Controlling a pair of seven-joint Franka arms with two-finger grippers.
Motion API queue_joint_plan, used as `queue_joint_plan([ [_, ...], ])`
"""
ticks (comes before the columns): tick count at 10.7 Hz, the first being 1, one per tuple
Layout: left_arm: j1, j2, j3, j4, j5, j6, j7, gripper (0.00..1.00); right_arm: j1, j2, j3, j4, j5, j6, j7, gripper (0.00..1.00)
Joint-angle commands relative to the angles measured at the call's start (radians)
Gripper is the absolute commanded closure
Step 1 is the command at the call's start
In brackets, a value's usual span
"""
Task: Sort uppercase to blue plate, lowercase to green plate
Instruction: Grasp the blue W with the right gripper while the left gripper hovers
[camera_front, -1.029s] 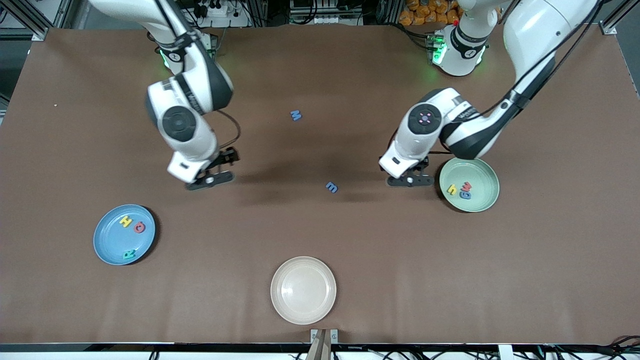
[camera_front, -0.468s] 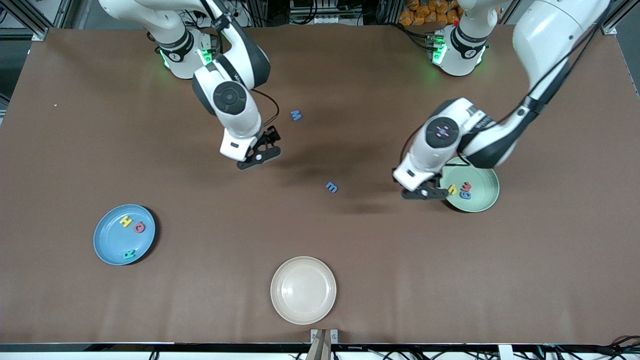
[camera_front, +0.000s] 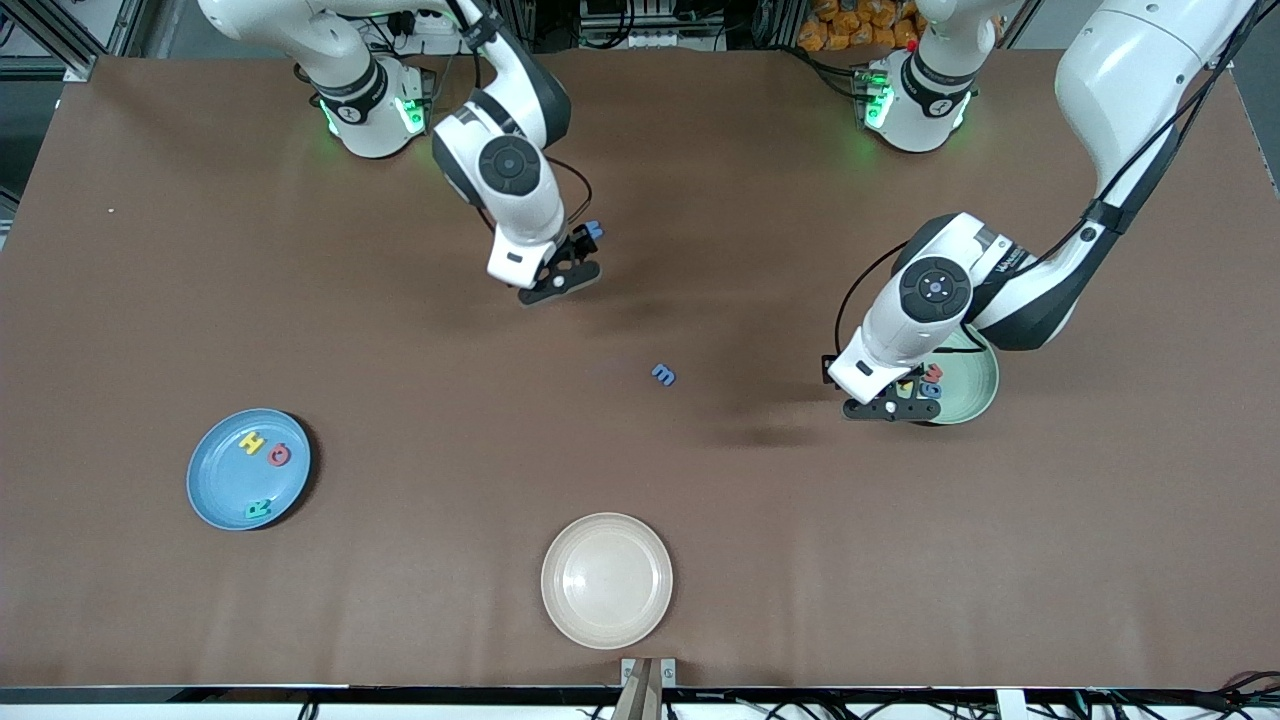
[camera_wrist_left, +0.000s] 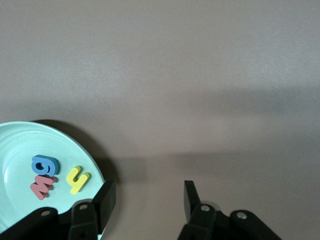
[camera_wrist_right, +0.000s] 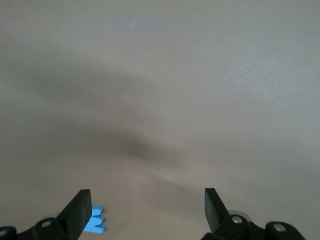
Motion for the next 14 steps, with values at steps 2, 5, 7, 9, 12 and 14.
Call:
queue_joint_plan([
  [2,-0.003,0.007,-0.002,0.007,-0.007,-0.009,0.013,0.37,-0.003,-0.017,0.09,-0.085,0.018,0.066,0.143,0.0],
  [5,-0.001,0.008,0.0,0.005,-0.003,-0.009,0.015,0.37,-0.003,-0.009,0.145,-0.163,0.018,0.19,0.241,0.0],
  [7,-0.003,0.013,0.006,0.005,-0.003,-0.005,0.015,0.37,0.006,0.021,0.164,-0.18,0.018,0.242,0.276,0.0],
  [9,-0.003,0.017,0.006,0.002,-0.003,-0.001,0.013,0.39,0.024,0.061,0.165,-0.18,0.016,0.293,0.304,0.0],
  [12,-0.008,0.017,0.006,0.005,-0.014,-0.002,0.003,0.39,0.04,0.089,0.165,-0.18,0.016,0.316,0.32,0.0],
  [14,-0.012,0.016,0.005,0.008,-0.032,-0.001,-0.067,0.41,0.043,0.093,0.165,-0.18,0.014,0.318,0.327,0.0],
])
